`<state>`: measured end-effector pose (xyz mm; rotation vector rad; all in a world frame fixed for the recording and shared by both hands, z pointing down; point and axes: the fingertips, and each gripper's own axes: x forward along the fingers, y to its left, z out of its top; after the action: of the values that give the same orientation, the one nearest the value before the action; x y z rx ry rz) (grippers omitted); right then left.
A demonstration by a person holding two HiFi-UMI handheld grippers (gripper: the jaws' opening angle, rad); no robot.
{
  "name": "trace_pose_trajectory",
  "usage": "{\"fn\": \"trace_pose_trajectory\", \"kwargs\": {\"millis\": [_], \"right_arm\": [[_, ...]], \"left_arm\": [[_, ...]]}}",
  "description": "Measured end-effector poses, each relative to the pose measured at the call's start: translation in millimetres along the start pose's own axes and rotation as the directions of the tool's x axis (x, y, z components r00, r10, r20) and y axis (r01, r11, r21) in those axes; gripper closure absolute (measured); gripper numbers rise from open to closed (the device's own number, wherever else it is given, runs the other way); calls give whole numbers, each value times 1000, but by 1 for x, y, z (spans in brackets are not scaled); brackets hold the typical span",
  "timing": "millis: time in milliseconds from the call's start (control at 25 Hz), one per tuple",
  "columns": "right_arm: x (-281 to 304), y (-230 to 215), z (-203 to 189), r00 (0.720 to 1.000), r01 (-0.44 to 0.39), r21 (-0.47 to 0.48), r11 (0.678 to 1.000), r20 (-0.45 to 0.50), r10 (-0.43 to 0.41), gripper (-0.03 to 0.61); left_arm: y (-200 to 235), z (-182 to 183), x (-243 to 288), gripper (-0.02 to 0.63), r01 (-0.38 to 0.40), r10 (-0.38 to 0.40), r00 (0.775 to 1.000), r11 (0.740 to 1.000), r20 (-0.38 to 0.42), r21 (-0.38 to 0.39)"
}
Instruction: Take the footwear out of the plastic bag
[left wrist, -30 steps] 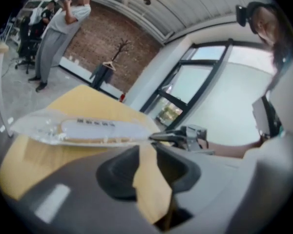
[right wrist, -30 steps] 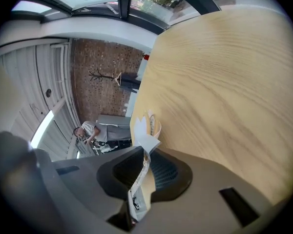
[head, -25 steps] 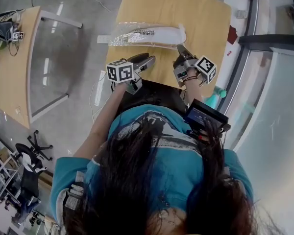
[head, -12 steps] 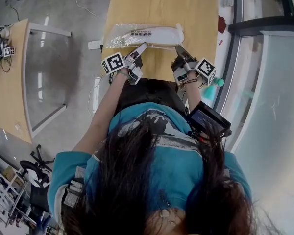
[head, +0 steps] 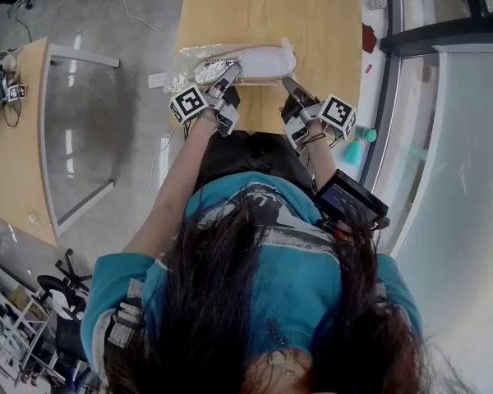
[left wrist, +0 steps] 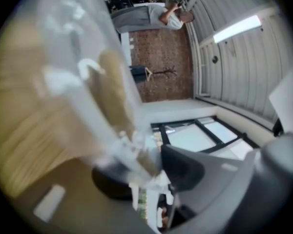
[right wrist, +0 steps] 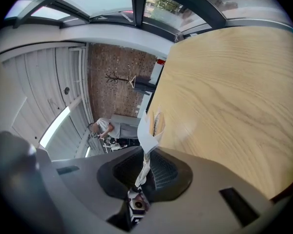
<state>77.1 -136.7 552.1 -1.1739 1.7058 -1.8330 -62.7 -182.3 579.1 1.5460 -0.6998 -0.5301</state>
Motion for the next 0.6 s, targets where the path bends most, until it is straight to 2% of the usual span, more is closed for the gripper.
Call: {"fn": "trace_pose_trajectory", "kwargs": {"millis": [120, 320, 480, 600], "right_arm": [[3, 7, -10, 999, -3, -101, 995, -54, -2, 533], [8, 20, -30, 985, -58, -240, 969, -174, 15, 519], [2, 21, -22, 984, -71, -309, 949, -180, 15, 474], [-3, 33, -7, 986, -102, -351, 931, -160, 47, 472]], "left_arm": [[-3, 7, -9, 478, 32, -32, 999, 999, 17, -10], [-5, 26, -28, 511, 84, -80, 994, 995, 73, -54], [-4, 49, -48, 520, 104, -94, 985, 993, 147, -57], [-11, 61, -61, 522, 141, -133, 979, 989, 152, -39]]}}
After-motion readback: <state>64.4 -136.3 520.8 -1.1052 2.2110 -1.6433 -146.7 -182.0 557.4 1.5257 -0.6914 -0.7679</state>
